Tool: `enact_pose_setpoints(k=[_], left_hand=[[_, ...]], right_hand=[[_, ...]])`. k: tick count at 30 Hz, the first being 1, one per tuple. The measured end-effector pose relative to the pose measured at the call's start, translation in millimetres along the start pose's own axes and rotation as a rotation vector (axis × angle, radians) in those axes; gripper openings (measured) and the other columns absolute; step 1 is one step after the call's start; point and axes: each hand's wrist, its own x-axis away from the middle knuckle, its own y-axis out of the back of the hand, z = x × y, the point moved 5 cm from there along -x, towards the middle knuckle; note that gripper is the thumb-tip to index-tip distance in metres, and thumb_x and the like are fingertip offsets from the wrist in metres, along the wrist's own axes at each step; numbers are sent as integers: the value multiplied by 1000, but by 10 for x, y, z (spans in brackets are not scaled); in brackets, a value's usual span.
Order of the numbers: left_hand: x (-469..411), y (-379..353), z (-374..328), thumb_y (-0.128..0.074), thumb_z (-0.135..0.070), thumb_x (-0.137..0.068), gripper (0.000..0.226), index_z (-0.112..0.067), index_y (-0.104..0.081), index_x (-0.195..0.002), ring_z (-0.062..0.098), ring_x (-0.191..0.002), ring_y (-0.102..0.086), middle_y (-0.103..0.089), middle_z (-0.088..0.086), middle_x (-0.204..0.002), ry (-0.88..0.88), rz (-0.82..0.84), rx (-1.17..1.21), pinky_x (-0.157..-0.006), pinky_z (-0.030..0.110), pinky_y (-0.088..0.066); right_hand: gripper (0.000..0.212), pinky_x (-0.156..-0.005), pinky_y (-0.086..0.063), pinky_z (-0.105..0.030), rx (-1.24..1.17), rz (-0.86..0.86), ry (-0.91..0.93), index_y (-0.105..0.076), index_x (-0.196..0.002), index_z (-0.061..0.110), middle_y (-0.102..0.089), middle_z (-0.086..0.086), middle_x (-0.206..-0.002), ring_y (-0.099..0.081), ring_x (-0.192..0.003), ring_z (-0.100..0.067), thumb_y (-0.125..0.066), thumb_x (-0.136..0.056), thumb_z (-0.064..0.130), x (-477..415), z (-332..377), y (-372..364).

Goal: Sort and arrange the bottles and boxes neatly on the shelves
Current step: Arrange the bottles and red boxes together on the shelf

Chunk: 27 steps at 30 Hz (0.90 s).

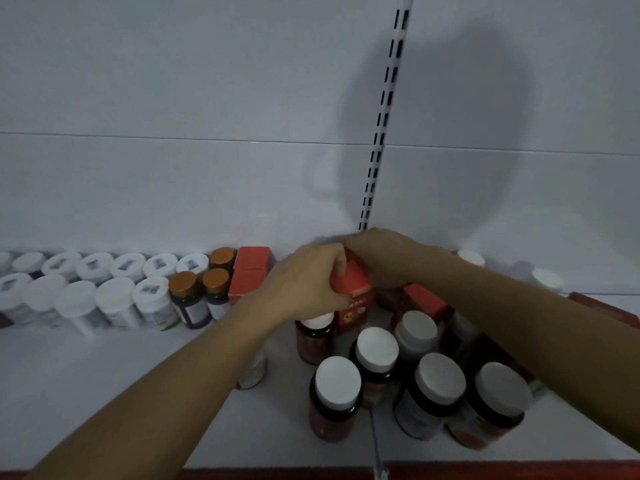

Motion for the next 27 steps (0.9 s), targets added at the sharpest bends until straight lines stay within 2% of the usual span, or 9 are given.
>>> enact_pose_setpoints(k=[3,7,10,15,17,20,22,25,27], left_hand=[[174,340,81,-77,-39,-71,34,-35,-54,-96,7,-79,-64,-66,-14,-92,-2,-134,130,-70,38,-56],[434,759,285,-77,-43,-70,35,-36,-59,-99,2,-90,-67,-68,-23,-102,43,-319,325,-70,17,-54],[600,956,448,-79,-37,-73,35,-33,-60,-102,7,-97,-67,-69,-17,-106,72,-421,383,-72,26,-59],[825,1155,672,-77,-34,-78,35,-21,-60,-105,10,-101,-67,-69,-17,-105,68,-569,461,-68,23,-57],[848,1208,767,-78,-31,-80,36,-17,-59,-106,9,-101,-67,-69,-17,-106,62,-577,506,-67,21,-56],[790,1216,890,-81,-24,-85,31,-21,-60,-107,9,-105,-66,-69,-18,-109,56,-513,524,-72,22,-58],[710,1210,935,-81,-23,-84,30,-24,-61,-106,8,-107,-65,-69,-18,-110,34,-476,525,-75,23,-58],[546,1176,902,-81,-29,-82,32,-27,-61,-108,10,-112,-64,-69,-15,-114,-40,-395,530,-84,29,-59],[436,1141,838,-80,-31,-82,32,-28,-62,-109,12,-113,-65,-69,-12,-115,-111,-344,529,-87,32,-58]], right_hand=[[54,-89,-53,-40,-80,-90,87,-53,-134,20,-67,-4,-118,-65,-105,-25,-75,-85,29,-60,88,67],[48,-77,-51,-29,-158,-142,153,-56,-126,14,-73,-8,-104,-71,-93,-29,-75,-85,30,-261,253,70],[43,-72,-41,-23,-158,-190,150,-57,-121,19,-73,-4,-103,-71,-91,-26,-72,-86,37,-468,412,-6],[51,-82,-54,-32,-288,-178,61,-52,-128,16,-69,-2,-114,-69,-99,-23,-73,-89,42,-704,627,-215],[57,-83,-57,-33,-401,-189,25,-45,-133,15,-67,-4,-118,-68,-100,-21,-75,-89,35,-685,662,-244],[62,-66,-52,-12,-552,-214,19,-37,-133,19,-63,10,-114,-64,-81,-2,-78,-88,28,-533,649,-176],[58,-59,-46,-9,-493,-314,49,-38,-133,20,-61,14,-110,-58,-72,3,-76,-89,27,-409,622,7],[64,-68,-47,-14,-572,-394,173,-35,-138,25,-62,10,-112,-63,-85,-3,-73,-88,24,-253,642,326],[81,-77,-46,-8,-693,-343,276,-27,-149,26,-56,16,-125,-61,-103,2,-78,-86,27,-188,675,440]])
